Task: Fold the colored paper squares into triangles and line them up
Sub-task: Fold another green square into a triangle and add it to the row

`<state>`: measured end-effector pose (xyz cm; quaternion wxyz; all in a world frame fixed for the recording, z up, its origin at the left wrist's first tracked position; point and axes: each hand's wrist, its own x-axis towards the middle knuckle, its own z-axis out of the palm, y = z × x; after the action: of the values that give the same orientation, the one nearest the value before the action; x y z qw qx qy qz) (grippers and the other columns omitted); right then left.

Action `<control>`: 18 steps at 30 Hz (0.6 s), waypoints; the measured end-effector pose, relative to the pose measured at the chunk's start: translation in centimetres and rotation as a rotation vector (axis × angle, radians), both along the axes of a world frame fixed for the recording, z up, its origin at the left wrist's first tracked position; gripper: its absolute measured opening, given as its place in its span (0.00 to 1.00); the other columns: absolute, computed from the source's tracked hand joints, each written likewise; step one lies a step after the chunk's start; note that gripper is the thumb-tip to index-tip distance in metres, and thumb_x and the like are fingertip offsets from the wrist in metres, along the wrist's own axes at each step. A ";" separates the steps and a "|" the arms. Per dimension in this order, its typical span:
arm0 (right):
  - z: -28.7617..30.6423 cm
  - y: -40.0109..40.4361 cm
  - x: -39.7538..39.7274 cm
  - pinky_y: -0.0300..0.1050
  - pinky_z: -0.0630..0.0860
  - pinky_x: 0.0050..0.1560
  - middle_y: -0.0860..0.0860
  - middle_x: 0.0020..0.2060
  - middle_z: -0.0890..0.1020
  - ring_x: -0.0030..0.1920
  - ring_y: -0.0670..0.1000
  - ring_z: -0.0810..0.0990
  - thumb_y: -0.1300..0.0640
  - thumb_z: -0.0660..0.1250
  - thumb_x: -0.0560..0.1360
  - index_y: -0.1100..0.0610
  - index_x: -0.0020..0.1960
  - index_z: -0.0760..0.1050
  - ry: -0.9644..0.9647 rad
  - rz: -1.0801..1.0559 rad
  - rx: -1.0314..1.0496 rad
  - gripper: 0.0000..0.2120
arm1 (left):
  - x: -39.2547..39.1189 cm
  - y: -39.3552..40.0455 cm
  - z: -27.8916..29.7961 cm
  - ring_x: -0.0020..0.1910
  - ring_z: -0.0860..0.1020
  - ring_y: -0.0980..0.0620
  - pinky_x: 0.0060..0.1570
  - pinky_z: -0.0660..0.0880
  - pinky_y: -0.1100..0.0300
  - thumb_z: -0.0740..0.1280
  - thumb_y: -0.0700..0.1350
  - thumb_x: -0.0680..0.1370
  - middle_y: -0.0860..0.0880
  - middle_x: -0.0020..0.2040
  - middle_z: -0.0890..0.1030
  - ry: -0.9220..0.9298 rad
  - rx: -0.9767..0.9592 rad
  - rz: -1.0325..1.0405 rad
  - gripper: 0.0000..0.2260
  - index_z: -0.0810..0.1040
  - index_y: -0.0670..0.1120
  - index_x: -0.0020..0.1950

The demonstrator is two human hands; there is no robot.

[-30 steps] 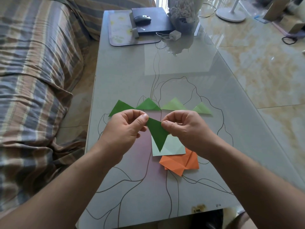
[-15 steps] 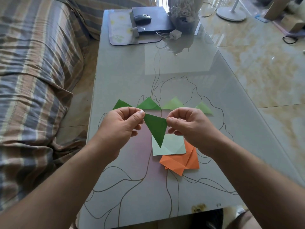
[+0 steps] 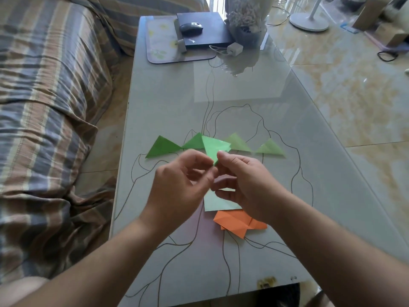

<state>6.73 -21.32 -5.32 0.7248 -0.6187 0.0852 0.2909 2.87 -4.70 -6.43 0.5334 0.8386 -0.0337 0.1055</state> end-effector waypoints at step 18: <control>-4.5 -19.3 8.2 0.48 0.76 0.41 0.57 0.42 0.83 0.37 0.55 0.80 0.61 0.69 0.81 0.61 0.56 0.80 -0.176 -0.165 -0.855 0.05 | 0.7 0.1 -5.0 0.71 0.68 0.55 0.68 0.64 0.62 0.69 0.52 0.79 0.59 0.71 0.74 0.158 0.540 -0.212 0.14 0.79 0.59 0.65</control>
<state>14.92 -40.61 -9.83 0.4290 -0.8764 0.1850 0.1169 3.56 -4.56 -11.45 0.3001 0.9475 -0.1063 -0.0293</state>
